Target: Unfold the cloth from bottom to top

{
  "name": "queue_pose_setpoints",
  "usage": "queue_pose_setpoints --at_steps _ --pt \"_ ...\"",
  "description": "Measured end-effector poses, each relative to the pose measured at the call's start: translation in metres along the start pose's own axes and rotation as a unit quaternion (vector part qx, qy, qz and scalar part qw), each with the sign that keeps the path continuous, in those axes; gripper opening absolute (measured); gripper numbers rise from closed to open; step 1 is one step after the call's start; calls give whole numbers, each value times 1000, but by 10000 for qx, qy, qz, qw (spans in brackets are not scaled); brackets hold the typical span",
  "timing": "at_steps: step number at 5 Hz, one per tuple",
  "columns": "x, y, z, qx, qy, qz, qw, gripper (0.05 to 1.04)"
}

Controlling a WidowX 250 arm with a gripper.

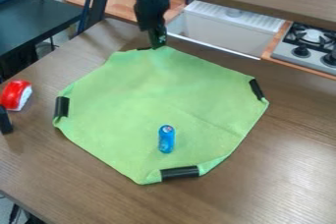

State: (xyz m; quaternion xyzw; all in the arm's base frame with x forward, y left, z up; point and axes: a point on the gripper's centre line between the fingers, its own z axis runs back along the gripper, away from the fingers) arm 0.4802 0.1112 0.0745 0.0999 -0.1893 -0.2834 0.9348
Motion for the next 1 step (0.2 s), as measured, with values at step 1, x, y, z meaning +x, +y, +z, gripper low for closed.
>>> queue_pose_setpoints --at_steps 1 --pt "-6 1 27 -100 -225 124 9996 1001"
